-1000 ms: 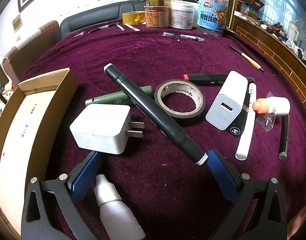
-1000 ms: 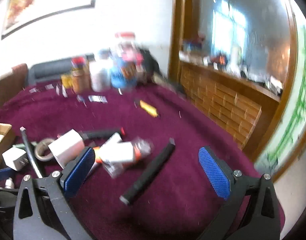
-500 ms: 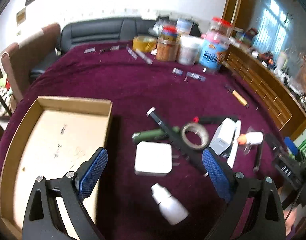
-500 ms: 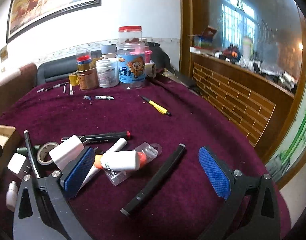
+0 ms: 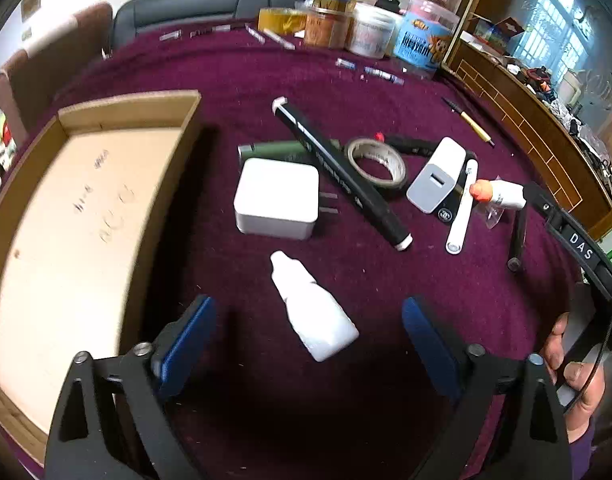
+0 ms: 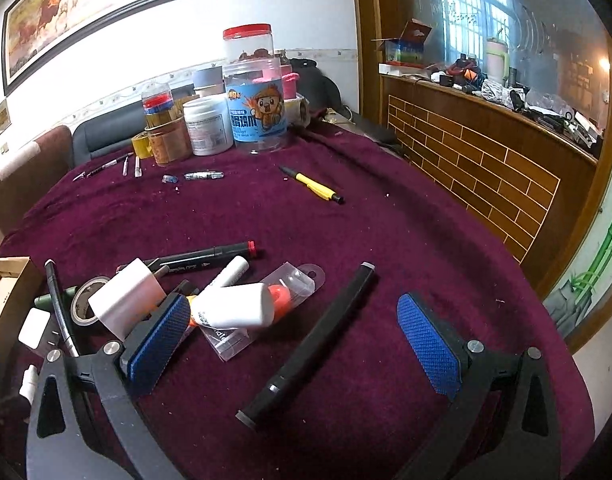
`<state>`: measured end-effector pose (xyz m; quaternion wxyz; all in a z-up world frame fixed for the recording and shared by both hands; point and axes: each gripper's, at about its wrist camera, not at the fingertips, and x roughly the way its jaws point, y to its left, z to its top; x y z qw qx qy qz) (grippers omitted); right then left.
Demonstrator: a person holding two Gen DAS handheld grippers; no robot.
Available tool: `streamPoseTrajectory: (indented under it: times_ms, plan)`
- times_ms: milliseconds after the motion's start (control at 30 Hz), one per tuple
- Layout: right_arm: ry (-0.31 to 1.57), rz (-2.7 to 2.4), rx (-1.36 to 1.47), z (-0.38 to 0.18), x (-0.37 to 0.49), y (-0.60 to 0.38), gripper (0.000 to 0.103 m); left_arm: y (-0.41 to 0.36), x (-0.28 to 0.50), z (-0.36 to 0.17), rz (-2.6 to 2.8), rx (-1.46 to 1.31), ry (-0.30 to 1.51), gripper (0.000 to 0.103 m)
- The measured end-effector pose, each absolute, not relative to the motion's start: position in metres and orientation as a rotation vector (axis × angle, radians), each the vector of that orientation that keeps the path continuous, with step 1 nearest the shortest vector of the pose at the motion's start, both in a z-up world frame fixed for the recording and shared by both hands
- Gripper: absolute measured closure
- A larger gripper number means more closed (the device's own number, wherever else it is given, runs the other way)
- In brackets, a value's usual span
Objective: Organize rigid objects
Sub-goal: 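Grasp the white dropper bottle with the left gripper, then carry the dropper bottle into the cardboard tray and release it while the right gripper grasps a black marker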
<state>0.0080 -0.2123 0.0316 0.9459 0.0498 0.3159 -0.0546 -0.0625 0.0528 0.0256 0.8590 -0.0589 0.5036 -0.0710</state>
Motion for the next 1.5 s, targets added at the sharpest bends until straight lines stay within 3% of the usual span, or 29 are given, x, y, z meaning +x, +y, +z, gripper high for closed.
streamPoseTrajectory:
  times_ms: [67, 167, 233, 300, 867, 1033, 1300, 1367, 1433, 1500]
  plan:
    - [0.651, -0.114, 0.105, 0.031, 0.009, -0.213, 0.000, 0.051, -0.060, 0.022, -0.161, -0.127, 1.073, 0.041]
    - [0.669, -0.120, 0.115, 0.029, 0.011, -0.215, 0.000, 0.047, -0.057, 0.020, -0.153, -0.100, 1.062, 0.046]
    - [0.682, -0.124, 0.124, 0.027, 0.013, -0.217, 0.000, 0.044, -0.057, 0.019, -0.151, -0.083, 1.055, 0.055]
    - [0.688, -0.128, 0.131, 0.027, 0.014, -0.218, 0.000, 0.041, -0.059, 0.018, -0.132, -0.041, 1.039, 0.080]
    - [0.731, -0.054, 0.142, 0.041, 0.004, -0.208, 0.000, 0.120, -0.121, 0.083, -0.236, -0.191, 0.805, 0.080]
    - [0.770, 0.186, 0.089, 0.070, -0.003, -0.142, 0.000, 0.150, -0.127, 0.083, -0.227, -0.276, 0.791, 0.080]
    - [0.901, 0.439, 0.081, 0.067, 0.028, -0.046, 0.000, 0.193, -0.145, 0.081, -0.190, -0.329, 0.764, 0.080]
    - [0.929, 0.426, 0.031, 0.064, 0.045, -0.035, 0.009, 0.204, -0.147, 0.080, -0.183, -0.348, 0.754, 0.080]
    - [0.979, 0.423, -0.002, 0.056, 0.059, -0.023, 0.028, 0.211, -0.147, 0.078, -0.182, -0.362, 0.749, 0.080]
    - [1.011, 0.410, -0.033, 0.050, 0.065, -0.017, 0.039, 0.218, -0.149, 0.077, -0.175, -0.371, 0.746, 0.080]
